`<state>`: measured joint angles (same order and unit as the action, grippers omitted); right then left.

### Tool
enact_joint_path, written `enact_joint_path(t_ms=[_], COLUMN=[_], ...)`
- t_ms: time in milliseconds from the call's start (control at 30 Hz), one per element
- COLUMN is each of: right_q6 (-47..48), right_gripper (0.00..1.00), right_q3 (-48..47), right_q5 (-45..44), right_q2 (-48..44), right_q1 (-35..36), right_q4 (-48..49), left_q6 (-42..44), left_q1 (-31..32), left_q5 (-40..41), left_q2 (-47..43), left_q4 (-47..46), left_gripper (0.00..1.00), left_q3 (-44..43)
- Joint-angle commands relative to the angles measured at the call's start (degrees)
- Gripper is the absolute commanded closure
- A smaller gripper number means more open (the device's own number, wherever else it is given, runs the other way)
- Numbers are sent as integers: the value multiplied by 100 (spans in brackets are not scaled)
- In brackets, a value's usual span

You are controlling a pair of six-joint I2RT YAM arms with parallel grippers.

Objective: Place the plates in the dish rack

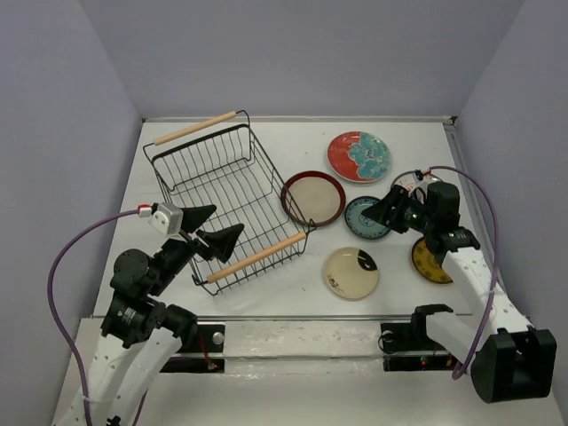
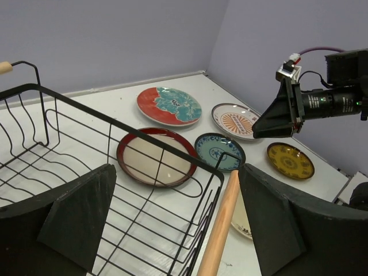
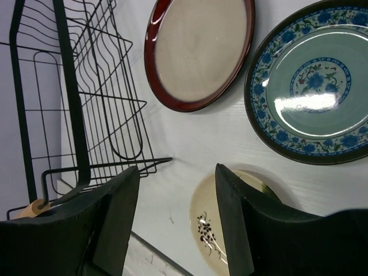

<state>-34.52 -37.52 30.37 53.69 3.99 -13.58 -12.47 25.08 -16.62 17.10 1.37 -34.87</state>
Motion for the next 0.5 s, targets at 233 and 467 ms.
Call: enact_joint_path(t_ms=[233, 467], right_q6=[587, 666], right_gripper=[55, 66], right_q3=[-669, -634], right_q5=[-102, -92], right_q2=[1309, 1539], right_q1=[234, 339], right_q4=[936, 1130], left_q6=[227, 210], left_q1=[14, 14], left_q5=[-51, 10], left_q2=[-172, -181], left_q4=[-251, -242], left_gripper=[1, 1], left_q3=[-134, -125])
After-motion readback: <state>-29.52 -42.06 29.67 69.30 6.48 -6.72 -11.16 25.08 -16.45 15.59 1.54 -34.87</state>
